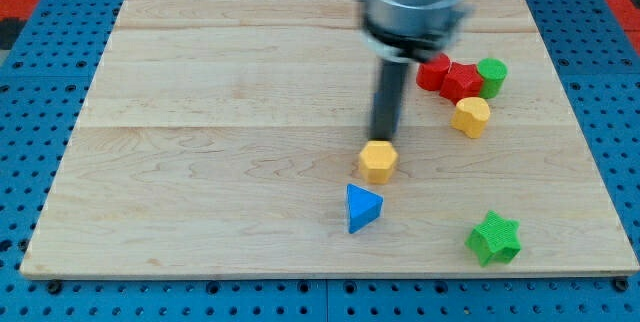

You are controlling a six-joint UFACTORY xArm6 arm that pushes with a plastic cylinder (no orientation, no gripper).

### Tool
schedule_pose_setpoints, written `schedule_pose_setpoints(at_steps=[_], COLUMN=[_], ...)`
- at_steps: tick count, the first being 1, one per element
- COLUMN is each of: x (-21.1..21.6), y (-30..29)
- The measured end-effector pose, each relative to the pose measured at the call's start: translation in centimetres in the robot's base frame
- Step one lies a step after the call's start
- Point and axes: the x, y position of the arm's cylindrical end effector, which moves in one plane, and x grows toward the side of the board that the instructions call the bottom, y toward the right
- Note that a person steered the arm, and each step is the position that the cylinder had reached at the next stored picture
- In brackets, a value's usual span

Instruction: Push the yellow heart close to the blue cube

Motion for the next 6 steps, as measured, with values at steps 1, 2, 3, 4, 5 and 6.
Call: schedule_pose_setpoints(at_steps=[1, 2, 3, 4, 5, 6], x=[-0.8, 1.2, 3.6, 3.6, -0.2, -1.6], y=[1.5, 4.0, 7.5, 18.9, 16.7, 10.5])
